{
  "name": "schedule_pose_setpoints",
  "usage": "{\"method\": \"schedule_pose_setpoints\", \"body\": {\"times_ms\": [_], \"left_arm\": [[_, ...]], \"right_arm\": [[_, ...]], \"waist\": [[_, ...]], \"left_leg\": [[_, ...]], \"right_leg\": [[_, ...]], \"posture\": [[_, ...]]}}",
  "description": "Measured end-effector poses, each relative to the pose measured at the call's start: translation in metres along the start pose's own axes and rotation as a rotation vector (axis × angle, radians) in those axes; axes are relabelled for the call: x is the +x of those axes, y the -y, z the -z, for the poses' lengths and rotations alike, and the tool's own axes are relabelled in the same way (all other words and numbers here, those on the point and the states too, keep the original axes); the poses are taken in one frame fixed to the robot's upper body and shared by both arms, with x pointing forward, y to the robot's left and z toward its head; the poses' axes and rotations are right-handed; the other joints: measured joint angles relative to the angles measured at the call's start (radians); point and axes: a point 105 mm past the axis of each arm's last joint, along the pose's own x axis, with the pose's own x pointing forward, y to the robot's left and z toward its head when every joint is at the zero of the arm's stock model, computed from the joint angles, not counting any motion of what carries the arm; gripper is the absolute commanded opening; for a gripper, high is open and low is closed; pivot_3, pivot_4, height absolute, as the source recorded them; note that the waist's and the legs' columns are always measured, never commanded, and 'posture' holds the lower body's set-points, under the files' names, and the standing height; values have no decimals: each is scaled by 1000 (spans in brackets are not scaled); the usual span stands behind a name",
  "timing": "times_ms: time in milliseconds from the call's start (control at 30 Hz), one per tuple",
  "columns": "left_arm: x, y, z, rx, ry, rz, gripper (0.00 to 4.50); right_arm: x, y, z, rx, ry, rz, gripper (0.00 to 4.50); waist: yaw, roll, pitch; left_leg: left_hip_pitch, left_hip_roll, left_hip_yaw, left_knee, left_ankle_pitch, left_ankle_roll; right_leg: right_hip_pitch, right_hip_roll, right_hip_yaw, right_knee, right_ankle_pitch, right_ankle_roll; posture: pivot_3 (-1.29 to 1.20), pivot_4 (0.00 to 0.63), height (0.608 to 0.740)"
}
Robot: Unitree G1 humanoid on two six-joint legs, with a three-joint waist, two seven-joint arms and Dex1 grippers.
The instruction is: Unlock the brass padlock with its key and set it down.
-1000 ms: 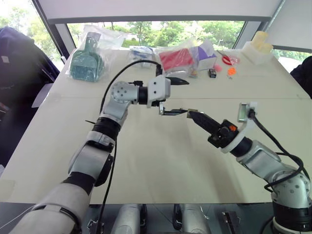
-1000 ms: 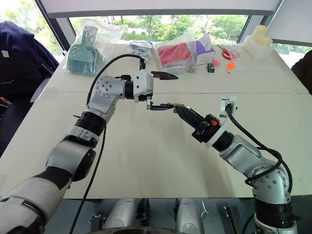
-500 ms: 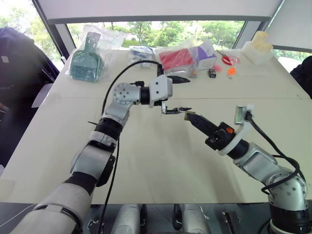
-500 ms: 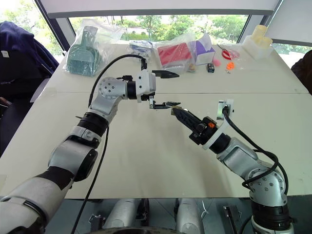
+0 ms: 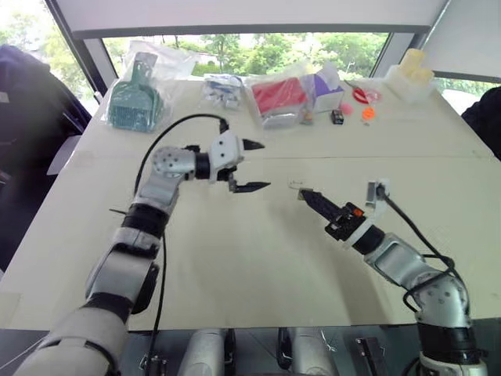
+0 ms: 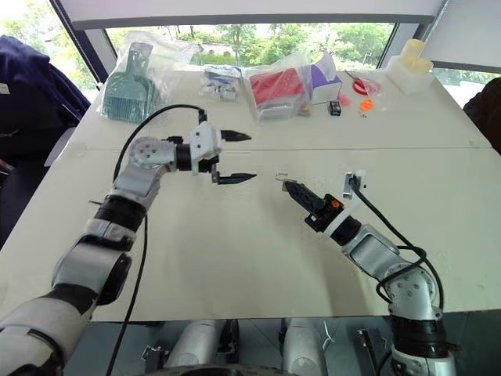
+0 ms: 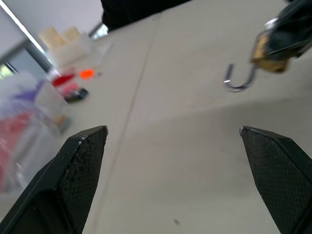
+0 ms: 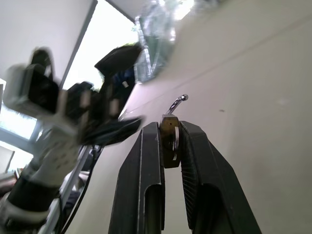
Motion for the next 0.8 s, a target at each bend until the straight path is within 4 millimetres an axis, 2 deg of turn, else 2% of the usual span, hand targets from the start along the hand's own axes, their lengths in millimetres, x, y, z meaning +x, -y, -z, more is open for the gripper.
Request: {"method": "schedule_pose_setpoints", "body": {"times_ms": [67, 233, 333, 433, 467, 533, 633, 733, 800], "left_arm": [[-9, 15, -5, -72, -2, 34, 4486], [-22, 42, -15, -151, -31, 56, 4486], [-25, 49, -10, -211, -48, 22, 4500], [-26, 46, -16, -223, -39, -13, 4500], [-26, 45, -17, -221, -37, -23, 4500], [-25, 44, -17, -222, -33, -35, 4500], [-26, 45, -15, -229, -37, -46, 4500], [-31, 49, -5, -276, -56, -66, 4500], [-35, 52, 3, -332, -66, -89, 4500]], "right_arm": [[8, 13, 2, 32, -23, 17, 0], [15, 24, 9, 6, -113, 13, 0], [12, 30, 10, -19, -160, 18, 1390], [6, 39, 13, -36, -204, 48, 2920], [4, 39, 12, -49, -214, 43, 3534], [0, 36, 8, -106, -231, 35, 4488], [-16, 35, 4, -219, -267, 66, 4488], [-53, 37, -3, -382, -317, 169, 4488], [-72, 32, -16, -501, -318, 233, 4488]], "waist": [[-3, 0, 0], [-1, 1, 0], [2, 1, 0], [3, 1, 0], [2, 2, 0], [3, 2, 0], [7, 2, -1], [9, 3, 0], [4, 3, 0]], "left_leg": [[0, 0, 0, 0, 0, -1], [1, 0, 0, 0, 0, -1], [1, 0, -1, 0, 1, -1], [1, 0, -1, 0, 1, -2], [1, 0, -1, 0, 1, -2], [1, 0, -1, 0, 1, -2], [1, -1, -1, 0, 1, -2], [0, -1, -1, -1, 1, -2], [0, -1, 0, -1, 1, -2]], "right_leg": [[0, 0, 0, 1, 0, 0], [0, 0, 0, 1, 0, 0], [0, 0, 0, 0, 0, 0], [0, 0, 0, 0, -2, -2], [0, 0, 0, 0, -2, -2], [0, 0, 0, 0, -1, -1], [1, 0, 0, 0, -1, 0], [1, -1, 0, -2, -1, -1], [1, -1, 0, -2, -1, -1]], "posture": [[0, 150, 735], [0, 150, 735], [0, 150, 735], [0, 150, 735], [0, 150, 735], [0, 150, 735], [0, 150, 735], [0, 150, 735], [0, 150, 735]]}}
